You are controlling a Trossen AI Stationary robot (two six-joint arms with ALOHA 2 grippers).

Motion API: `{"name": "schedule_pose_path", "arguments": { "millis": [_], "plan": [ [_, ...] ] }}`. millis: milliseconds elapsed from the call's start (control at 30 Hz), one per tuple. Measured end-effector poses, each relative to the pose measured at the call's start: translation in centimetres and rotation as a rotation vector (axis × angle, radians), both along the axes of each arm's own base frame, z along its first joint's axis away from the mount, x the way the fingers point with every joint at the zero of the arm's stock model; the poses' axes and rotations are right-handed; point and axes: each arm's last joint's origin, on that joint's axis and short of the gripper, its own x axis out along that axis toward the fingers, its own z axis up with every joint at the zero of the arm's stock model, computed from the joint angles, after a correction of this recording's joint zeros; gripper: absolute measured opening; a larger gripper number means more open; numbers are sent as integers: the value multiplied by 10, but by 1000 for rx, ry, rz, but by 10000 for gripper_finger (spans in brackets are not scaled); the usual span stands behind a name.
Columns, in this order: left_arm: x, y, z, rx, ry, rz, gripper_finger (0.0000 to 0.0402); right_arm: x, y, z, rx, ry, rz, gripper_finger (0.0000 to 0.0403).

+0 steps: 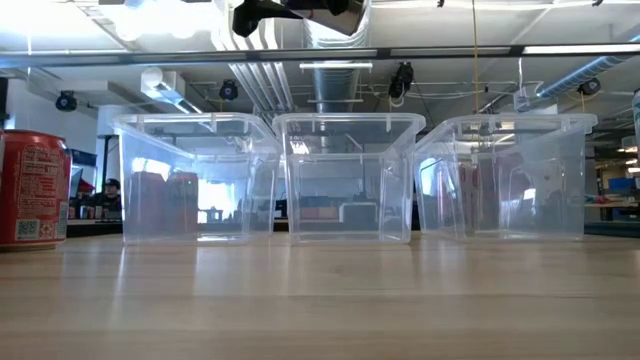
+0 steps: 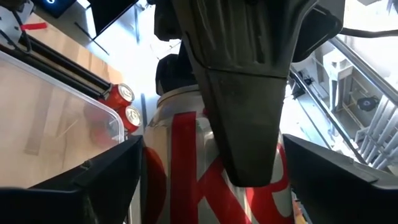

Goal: Sort soda cans
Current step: Put the top red-silver soda can into the right transparent bin

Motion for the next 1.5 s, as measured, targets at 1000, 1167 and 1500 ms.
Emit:
{"name": "schedule_pose_path", "arguments": {
  "millis": [1000, 1167, 1500],
  "plan": [
    [1, -2, -2, 72, 34, -28, 342, -1, -4, -2, 72, -24, -30, 302],
    [-15, -7, 12, 210, 102, -107, 369, -11, -2, 0, 145, -5, -44, 305],
    [-71, -12, 6, 349, 515, 6, 374, -62, 4, 13, 316, 115, -111, 303]
  ]
}}
